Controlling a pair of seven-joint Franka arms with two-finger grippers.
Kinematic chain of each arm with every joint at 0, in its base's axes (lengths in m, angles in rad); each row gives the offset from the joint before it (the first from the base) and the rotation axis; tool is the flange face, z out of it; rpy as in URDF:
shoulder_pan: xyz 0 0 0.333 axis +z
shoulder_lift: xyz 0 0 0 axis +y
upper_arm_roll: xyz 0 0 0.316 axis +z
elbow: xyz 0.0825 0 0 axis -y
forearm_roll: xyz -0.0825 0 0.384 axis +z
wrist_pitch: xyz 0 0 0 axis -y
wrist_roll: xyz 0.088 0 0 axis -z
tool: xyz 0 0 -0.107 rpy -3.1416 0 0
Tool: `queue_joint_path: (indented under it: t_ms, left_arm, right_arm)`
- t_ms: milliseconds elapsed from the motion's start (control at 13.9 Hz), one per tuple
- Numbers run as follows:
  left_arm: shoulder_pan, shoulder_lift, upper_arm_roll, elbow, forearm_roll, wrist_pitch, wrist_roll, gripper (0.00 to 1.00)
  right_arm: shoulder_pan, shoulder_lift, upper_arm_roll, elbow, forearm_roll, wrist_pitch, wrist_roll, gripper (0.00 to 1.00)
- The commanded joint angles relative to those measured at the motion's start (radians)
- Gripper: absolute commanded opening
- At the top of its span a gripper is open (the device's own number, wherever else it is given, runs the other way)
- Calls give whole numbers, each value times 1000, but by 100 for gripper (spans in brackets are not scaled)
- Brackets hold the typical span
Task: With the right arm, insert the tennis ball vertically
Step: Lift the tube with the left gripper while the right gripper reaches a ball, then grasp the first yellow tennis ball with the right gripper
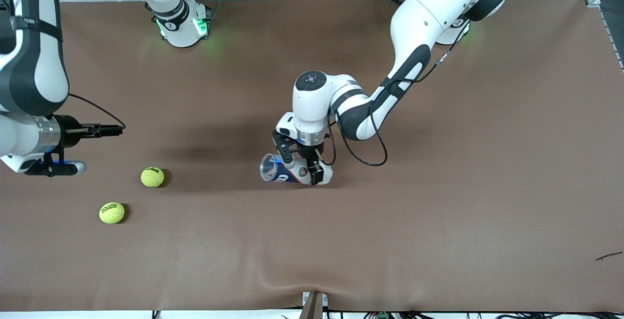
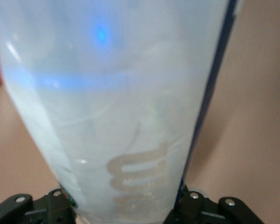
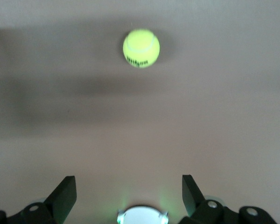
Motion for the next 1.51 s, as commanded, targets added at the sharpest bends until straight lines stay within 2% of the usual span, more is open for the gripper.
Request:
queue_joint_path:
  t_ms: [0, 287, 503, 790, 1437]
  left_arm:
    - [11, 2, -7, -7, -2, 143, -126, 72]
    - [0, 26, -1, -12, 1, 396, -293, 72]
    - [14, 61, 6, -24, 4, 609, -314, 73]
    - [20, 163, 55, -25, 7, 861, -311, 73]
    - [13, 213, 103, -42, 21, 884, -300, 72]
  right_arm:
    - [-4, 36, 5, -44, -6, 94, -46, 100]
    - [32, 125, 5, -52, -12, 253, -50, 100]
    - [52, 203, 4, -68, -19, 377, -63, 100]
    - [52, 215, 4, -200, -17, 618, -101, 100]
    - [45, 212, 4, -308, -19, 711, -109, 100]
